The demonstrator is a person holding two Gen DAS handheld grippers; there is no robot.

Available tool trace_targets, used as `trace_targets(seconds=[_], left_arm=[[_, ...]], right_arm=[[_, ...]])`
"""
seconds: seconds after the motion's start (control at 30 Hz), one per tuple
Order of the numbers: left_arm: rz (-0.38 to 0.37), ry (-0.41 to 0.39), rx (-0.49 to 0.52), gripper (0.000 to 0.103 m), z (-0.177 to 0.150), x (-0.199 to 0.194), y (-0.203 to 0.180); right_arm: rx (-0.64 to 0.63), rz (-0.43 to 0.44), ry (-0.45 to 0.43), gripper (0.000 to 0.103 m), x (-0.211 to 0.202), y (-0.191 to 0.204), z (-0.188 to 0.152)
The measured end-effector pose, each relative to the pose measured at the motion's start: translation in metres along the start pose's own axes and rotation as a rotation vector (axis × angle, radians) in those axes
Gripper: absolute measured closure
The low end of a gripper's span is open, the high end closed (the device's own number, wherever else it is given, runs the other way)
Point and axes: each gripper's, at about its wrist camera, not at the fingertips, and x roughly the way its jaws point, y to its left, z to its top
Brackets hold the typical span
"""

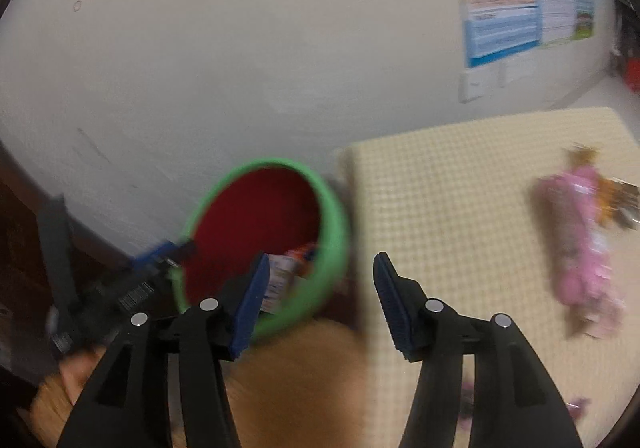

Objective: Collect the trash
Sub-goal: 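Move back over the table and grasp the pink foil candy wrapper with the right gripper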

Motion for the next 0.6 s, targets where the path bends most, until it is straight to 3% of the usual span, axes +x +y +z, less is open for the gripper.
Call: trace_targets(seconds=[0.33,0.53,0.6], left_arm=[[-0.056,0.032,0.061,0.055,-0.003,0.001,-0.042],[-0.089,0.053,0.134,0.055,-0.008,-0.003,-0.08],[-0.095,0.059,0.163,0.055,-0.009,-0.005,-0.094]], right_arm=[[0.112,-0.178,0.047,0.04,-0.074,-0.133,-0.075],[0.114,-0.084,0.109,0.04,-0.068,-0.146,-0.11],[0.08,-0.072,0.131,0.049,-0.059,-0.142,-0.113]])
